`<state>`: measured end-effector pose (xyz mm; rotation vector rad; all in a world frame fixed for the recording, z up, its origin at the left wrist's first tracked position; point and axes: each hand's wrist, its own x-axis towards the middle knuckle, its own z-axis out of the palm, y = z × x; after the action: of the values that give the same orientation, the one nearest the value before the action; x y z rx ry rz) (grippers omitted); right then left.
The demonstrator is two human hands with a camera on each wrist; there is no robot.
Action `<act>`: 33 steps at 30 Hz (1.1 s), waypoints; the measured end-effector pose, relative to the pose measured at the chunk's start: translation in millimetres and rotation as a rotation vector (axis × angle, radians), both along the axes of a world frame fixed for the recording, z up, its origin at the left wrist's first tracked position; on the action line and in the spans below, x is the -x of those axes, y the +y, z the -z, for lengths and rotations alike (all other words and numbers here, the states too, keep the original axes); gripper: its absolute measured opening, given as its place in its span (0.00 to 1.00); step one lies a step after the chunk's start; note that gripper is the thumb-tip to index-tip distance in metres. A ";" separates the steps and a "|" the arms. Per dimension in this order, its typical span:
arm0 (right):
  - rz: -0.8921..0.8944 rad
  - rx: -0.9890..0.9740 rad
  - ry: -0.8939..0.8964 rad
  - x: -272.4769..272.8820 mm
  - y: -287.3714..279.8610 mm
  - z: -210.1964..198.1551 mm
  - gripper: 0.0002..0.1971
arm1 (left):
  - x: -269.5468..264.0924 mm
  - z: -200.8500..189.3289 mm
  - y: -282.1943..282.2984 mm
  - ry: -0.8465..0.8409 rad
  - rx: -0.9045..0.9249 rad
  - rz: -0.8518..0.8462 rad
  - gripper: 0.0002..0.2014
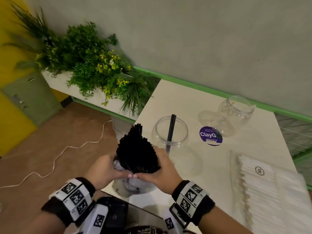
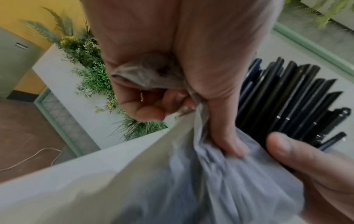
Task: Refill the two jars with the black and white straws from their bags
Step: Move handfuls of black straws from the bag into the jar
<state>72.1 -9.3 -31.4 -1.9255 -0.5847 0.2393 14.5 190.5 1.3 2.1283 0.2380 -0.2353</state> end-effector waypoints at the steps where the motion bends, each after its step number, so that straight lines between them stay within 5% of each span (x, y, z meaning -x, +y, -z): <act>1: 0.006 -0.014 -0.022 -2.8 7.7 -4.6 0.41 | -1.9 1.3 7.1 -0.030 0.008 -0.022 0.23; 4: 0.018 0.007 -0.025 -10.8 23.6 -0.4 0.40 | -7.4 6.1 22.9 -0.063 0.022 -0.017 0.29; 9: 0.018 0.157 0.079 -6.8 30.7 35.0 0.36 | -13.6 30.6 29.4 0.086 0.009 0.044 0.53; 18: 0.081 0.194 -0.110 -10.1 6.6 9.9 0.39 | -38.0 35.7 13.8 0.080 -0.002 0.142 0.28; 23: 0.135 0.264 -0.094 -13.5 0.2 1.4 0.33 | -41.5 31.6 14.6 0.090 -0.040 0.197 0.39; 33: 0.108 -0.126 0.214 -17.7 -1.8 -36.3 0.13 | -39.6 22.7 18.9 -0.016 -0.017 0.174 0.53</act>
<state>89.8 -11.1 4.8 -1.7767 -0.3445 0.3266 54.0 209.4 -21.4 2.1689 0.0452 -0.3191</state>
